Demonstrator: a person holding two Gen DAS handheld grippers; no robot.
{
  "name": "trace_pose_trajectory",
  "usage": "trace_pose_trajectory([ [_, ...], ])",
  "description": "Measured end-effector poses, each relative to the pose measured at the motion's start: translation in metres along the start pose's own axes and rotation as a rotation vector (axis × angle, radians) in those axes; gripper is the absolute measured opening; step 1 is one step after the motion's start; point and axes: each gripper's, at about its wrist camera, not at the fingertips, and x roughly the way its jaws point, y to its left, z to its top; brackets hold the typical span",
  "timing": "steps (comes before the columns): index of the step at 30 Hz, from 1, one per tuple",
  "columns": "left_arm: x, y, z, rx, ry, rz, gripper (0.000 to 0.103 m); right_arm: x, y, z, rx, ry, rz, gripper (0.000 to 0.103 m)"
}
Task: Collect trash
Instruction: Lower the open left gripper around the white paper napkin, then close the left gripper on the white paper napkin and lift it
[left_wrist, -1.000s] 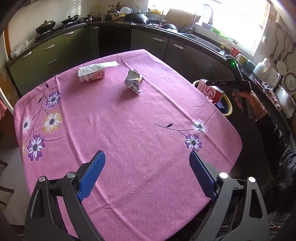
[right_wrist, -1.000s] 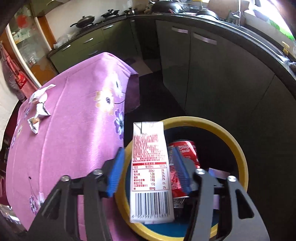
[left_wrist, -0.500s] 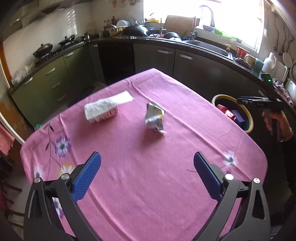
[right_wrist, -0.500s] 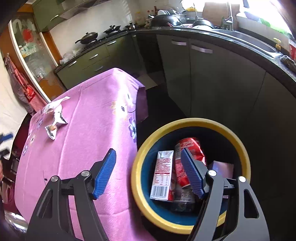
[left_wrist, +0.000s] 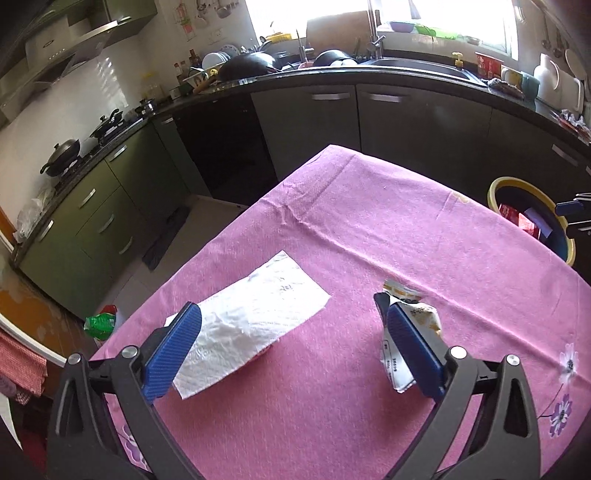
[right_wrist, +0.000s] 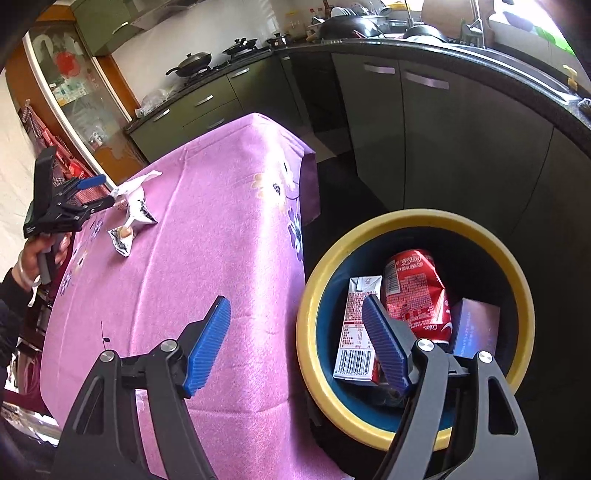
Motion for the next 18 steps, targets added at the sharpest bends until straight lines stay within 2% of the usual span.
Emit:
trace_pose_trajectory([
  [4, 0.014, -0.003, 0.005, 0.068, 0.023, 0.028, 0.095, 0.005, -0.004, -0.002, 0.021, 0.015, 0.013, 0.074],
  [6, 0.019, -0.002, 0.007, 0.089, 0.031, 0.026, 0.091, 0.006, -0.006, -0.003, 0.024, 0.017, 0.012, 0.075],
  [14, 0.038, 0.008, 0.012, 0.107, 0.095, 0.046, 0.079, 0.003, -0.004, -0.002, 0.026, 0.014, 0.023, 0.077],
  [16, 0.041, 0.01, 0.012, 0.112, 0.109, 0.044, 0.074, 0.003, -0.003, -0.002, 0.024, 0.014, 0.026, 0.077],
  [18, 0.044, 0.011, 0.011, 0.111, 0.124, 0.029, 0.062, 0.002, -0.002, -0.002, 0.021, 0.012, 0.025, 0.077],
])
